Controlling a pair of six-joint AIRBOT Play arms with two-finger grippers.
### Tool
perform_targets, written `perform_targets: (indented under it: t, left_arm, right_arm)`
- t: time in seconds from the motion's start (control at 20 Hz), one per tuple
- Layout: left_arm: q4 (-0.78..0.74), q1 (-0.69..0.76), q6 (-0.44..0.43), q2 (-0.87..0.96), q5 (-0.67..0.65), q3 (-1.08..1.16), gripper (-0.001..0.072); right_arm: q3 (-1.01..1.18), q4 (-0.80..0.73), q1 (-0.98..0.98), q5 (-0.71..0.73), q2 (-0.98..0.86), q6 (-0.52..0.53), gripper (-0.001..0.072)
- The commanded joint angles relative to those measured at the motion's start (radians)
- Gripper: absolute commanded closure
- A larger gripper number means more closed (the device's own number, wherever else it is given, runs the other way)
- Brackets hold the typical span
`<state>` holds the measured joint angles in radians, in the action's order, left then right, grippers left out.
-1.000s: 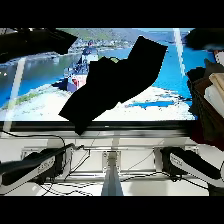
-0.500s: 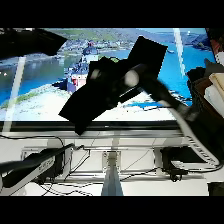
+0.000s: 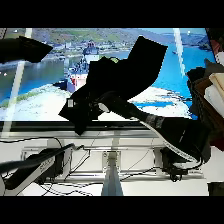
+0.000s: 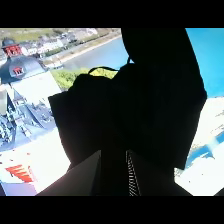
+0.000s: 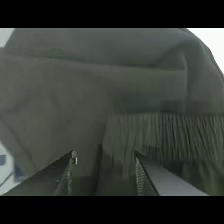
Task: Fold the clothes and pants, and hang the long-sleeved shirts on hangers.
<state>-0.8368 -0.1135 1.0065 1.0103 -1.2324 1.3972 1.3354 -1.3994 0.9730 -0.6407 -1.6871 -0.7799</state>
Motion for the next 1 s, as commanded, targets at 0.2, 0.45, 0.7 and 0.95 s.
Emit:
perform_targets:
  t: [0.2,0.45,0.7,0.95]
  left_arm:
    - [0.0,-0.006,0.0,-0.002,-0.018,0.0,0.0523]
    - [0.003,-0.006,0.0,-0.002,-0.018,0.0,0.0523]
    - [0.003,-0.006,0.0,0.001,-0.018,0.0,0.0523]
    - [0.002,-0.006,0.0,0.005,-0.01,0.0,0.0524]
  right_arm:
    - [0.001,-0.076,0.005,0.097,-0.071,0.019,0.0256]
    - [0.089,-0.087,-0.029,-0.047,-0.142,0.016,0.0257]
    - [0.138,-0.103,-0.053,-0.089,-0.186,0.015,0.0484]
    - [0.209,-0.15,-0.063,-0.076,-0.178,0.016,0.0615]
